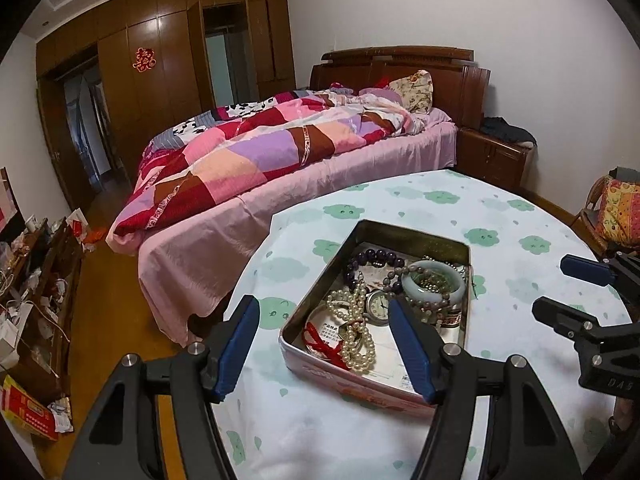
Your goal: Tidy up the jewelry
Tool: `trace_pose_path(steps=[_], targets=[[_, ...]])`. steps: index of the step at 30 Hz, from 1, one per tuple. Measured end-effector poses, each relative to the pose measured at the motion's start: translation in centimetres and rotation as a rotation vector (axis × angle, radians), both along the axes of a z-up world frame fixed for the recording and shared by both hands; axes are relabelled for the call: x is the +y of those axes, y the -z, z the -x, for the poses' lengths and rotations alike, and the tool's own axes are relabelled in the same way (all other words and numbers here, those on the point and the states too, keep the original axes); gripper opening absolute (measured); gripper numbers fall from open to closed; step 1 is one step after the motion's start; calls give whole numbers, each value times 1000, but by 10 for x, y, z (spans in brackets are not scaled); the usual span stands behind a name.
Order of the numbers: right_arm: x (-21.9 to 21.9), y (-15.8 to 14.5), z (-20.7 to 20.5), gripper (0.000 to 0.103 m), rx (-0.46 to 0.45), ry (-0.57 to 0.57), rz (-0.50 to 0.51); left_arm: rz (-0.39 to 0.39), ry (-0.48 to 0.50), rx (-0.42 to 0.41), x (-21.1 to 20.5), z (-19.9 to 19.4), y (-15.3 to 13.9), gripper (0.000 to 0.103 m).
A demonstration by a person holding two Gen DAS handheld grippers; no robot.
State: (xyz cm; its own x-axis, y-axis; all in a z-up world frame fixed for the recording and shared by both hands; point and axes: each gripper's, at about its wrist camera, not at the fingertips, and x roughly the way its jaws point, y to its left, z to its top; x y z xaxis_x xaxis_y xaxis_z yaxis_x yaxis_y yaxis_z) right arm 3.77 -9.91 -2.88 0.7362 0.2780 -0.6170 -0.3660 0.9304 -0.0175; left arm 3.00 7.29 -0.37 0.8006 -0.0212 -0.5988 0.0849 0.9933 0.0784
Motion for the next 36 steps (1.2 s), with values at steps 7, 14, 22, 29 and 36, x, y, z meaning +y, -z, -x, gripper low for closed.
trace_pose_path(steps=[7, 14, 22, 29, 36], targets=[[-9, 2, 6, 69, -8, 33, -7, 4, 3, -14, 0, 3, -5, 67], [-12, -1, 10, 70, -20, 41, -13, 5, 1, -23, -1, 5, -9, 67], [-12, -1, 12, 71, -24, 38, -16, 9, 3, -24, 0, 7, -13, 67], [-12, -1, 12, 72, -26, 38, -15, 8, 3, -25, 0, 8, -13, 67], [-12, -1, 12, 73, -27, 38, -16, 15, -8, -15, 2, 7, -11, 67]])
